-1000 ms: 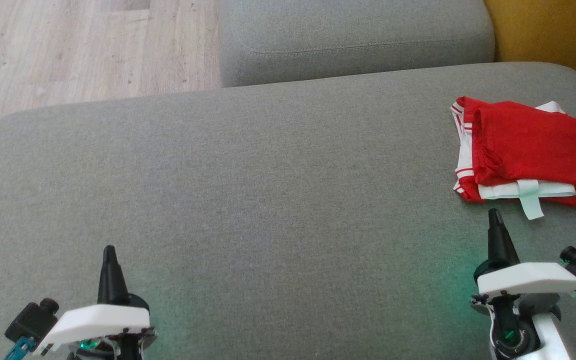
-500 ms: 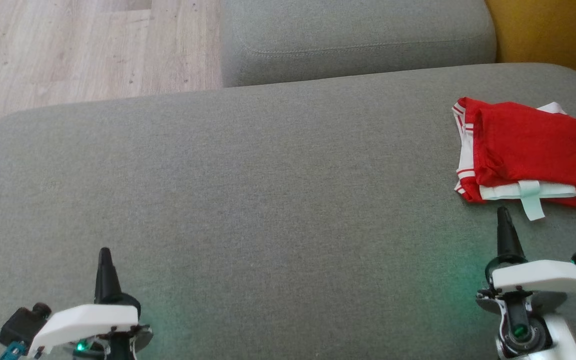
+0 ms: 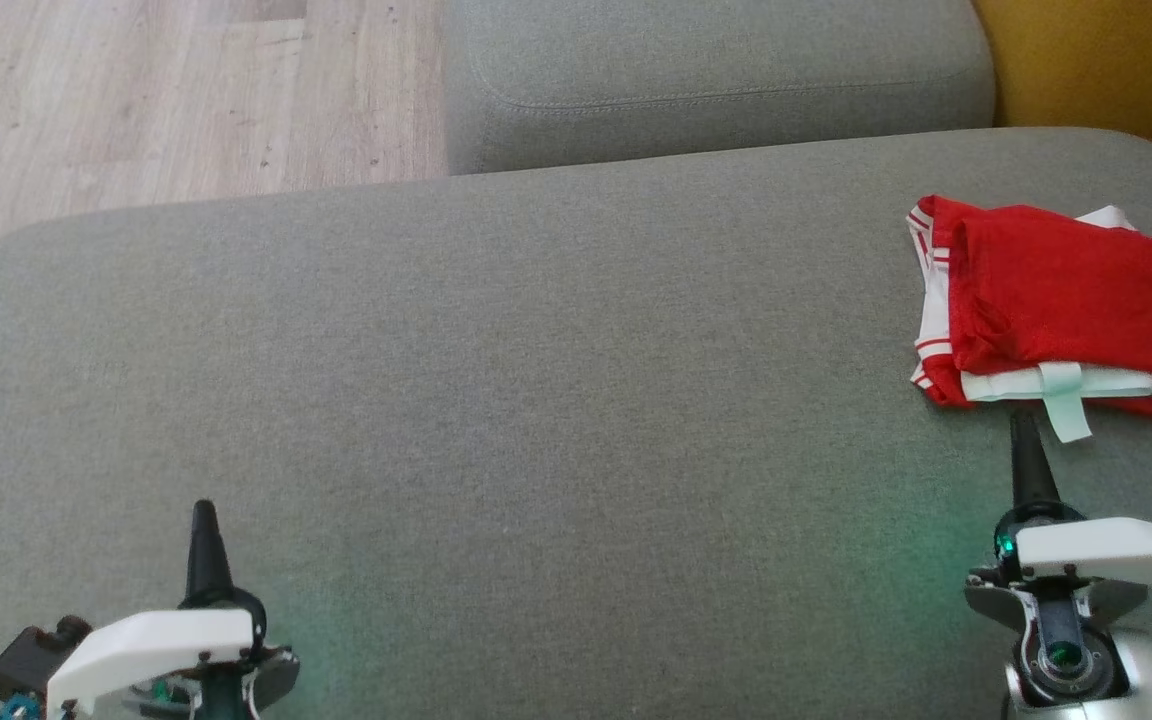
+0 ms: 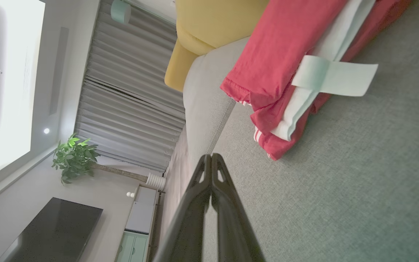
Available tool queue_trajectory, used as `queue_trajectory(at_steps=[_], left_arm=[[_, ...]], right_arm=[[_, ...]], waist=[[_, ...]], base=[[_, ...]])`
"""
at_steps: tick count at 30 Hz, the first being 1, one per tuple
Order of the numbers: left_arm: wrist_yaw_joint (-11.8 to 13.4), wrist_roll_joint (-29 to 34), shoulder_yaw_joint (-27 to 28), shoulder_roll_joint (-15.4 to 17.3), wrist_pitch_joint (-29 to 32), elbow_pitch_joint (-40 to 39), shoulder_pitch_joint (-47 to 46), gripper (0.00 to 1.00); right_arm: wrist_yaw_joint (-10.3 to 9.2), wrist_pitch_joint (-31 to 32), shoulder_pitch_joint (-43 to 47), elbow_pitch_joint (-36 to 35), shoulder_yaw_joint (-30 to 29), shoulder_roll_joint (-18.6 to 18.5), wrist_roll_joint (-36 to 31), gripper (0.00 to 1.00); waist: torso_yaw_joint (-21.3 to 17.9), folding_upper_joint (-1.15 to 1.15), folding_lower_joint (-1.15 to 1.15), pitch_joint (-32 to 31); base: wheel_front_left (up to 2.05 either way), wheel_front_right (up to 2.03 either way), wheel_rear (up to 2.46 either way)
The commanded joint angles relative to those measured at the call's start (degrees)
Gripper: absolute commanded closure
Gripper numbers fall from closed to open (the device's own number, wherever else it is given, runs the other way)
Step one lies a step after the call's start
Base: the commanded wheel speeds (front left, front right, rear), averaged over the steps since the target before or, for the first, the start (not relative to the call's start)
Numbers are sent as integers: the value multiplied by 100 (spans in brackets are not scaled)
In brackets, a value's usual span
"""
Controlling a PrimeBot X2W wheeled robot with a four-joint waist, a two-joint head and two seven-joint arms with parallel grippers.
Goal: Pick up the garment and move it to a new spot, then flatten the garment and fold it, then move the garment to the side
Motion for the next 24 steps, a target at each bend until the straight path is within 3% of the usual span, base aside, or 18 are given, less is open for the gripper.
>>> queue_trajectory(at_steps=[1,15,17,18,24], left_arm=[[-49,-153,199,34,47,-207,-337,100],[-101,-893,345,39,284,-226,-364,100],[-112,-1051,376,41,335,-229,-370,100],[-141,-1475,460,44,470,-240,-385,100],[-164,-1793,523,46,572,-247,-396,100]], right_arm=[[-3,50,-115,-254,39,-11,191,100],[-3,280,-73,-415,-100,-8,1058,100],[-4,329,-64,-449,-130,-7,1244,100],[-4,461,-39,-541,-209,-5,1741,100],[-4,560,-21,-610,-269,-3,2113,100]], waist=[[2,0,0,0],[21,0,0,-3],[25,0,0,-4],[35,0,0,-6],[43,0,0,-7]], base=[[0,0,0],[0,0,0],[0,0,0],[0,0,0],[0,0,0]])
